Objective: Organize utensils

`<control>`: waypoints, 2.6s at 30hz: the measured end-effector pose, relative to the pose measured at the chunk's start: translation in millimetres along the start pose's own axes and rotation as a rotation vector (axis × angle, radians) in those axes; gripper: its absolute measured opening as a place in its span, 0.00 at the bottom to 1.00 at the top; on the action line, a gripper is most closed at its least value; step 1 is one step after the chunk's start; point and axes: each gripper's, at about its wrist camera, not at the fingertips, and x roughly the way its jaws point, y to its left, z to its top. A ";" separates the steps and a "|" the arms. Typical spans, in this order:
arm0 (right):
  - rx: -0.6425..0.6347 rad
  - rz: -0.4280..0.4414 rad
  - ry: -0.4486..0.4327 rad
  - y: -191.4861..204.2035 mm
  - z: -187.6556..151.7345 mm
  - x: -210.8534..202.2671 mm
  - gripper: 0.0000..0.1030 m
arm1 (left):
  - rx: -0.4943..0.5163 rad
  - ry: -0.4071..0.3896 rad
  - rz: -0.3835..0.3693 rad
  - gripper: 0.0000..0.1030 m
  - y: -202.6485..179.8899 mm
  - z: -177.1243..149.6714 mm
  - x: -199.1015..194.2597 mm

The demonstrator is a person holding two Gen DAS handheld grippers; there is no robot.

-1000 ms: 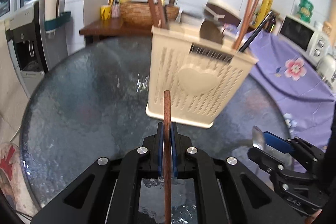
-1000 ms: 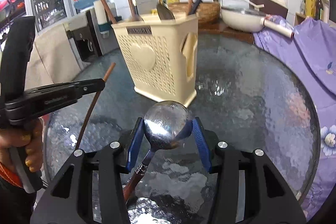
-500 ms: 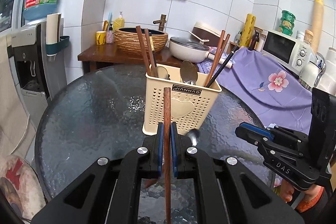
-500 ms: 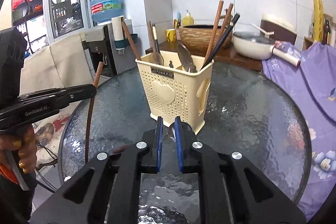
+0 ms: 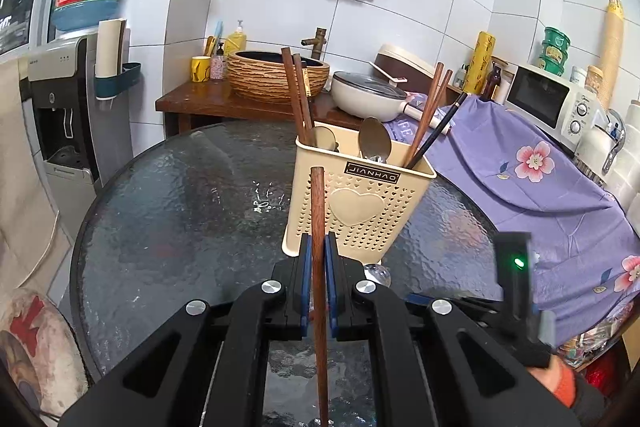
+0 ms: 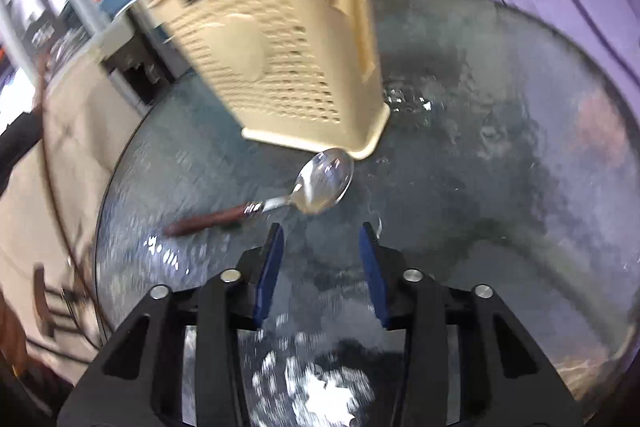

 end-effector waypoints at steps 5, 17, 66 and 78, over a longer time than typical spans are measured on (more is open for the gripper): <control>0.131 0.020 -0.017 -15.7 13.2 16.7 0.27 | 0.005 0.003 0.005 0.06 1.0 0.4 0.5; 0.147 0.085 -0.041 -20.4 22.4 25.0 0.06 | 0.006 0.016 -0.003 0.06 0.9 -0.4 7.6; -0.533 -0.339 -0.643 100.7 160.6 -197.3 0.03 | 0.135 -0.292 0.043 0.06 -68.8 194.1 -15.8; -0.603 -0.353 -0.536 87.0 118.9 -108.9 0.03 | 0.091 -0.118 0.085 0.06 -38.9 130.3 65.9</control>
